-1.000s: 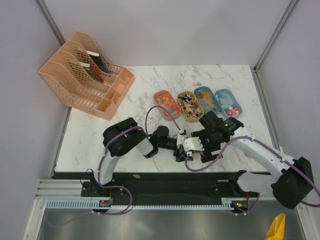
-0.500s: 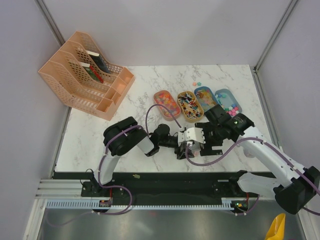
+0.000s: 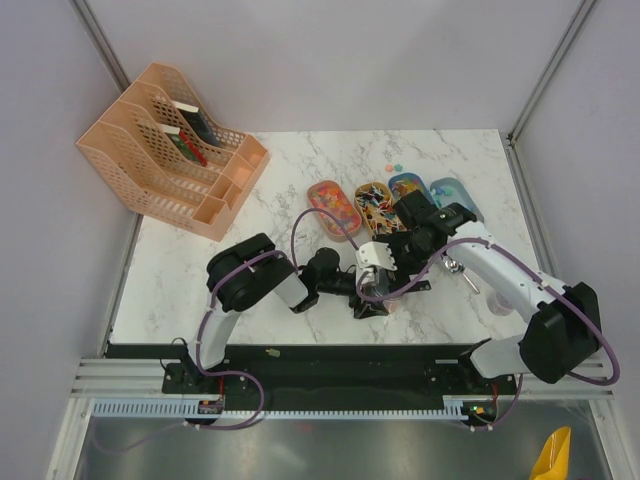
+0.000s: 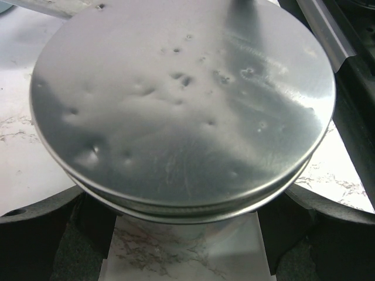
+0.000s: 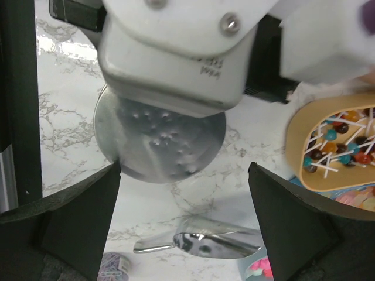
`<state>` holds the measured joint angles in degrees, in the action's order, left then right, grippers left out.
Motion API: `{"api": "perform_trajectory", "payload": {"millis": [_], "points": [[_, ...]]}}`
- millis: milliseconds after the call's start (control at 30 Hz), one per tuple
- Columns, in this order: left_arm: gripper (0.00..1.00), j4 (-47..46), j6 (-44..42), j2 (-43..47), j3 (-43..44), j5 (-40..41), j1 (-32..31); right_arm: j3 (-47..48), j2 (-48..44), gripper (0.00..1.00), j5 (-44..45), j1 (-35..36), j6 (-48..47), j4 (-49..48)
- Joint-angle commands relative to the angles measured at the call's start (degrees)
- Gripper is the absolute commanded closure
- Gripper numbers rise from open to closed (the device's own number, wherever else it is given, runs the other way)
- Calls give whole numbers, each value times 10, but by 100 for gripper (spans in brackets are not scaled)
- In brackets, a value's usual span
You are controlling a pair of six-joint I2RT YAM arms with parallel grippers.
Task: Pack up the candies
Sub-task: Screw the bottle lid onto the packing bottle.
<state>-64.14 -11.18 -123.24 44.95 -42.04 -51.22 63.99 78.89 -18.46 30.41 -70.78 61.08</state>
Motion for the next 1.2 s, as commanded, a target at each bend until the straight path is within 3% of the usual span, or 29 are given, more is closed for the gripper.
{"api": "perform_trajectory", "payload": {"millis": [0, 467, 1167], "points": [[98, 131, 12, -34, -18, 44, 7, 46, 16, 2, -67, -4, -44, 22], [98, 131, 15, -35, -15, 50, 7, 78, 91, 2, -70, -1, -81, 89], [98, 145, 20, -42, -5, 60, 8, 38, 59, 2, -53, 8, -79, 122]]}}
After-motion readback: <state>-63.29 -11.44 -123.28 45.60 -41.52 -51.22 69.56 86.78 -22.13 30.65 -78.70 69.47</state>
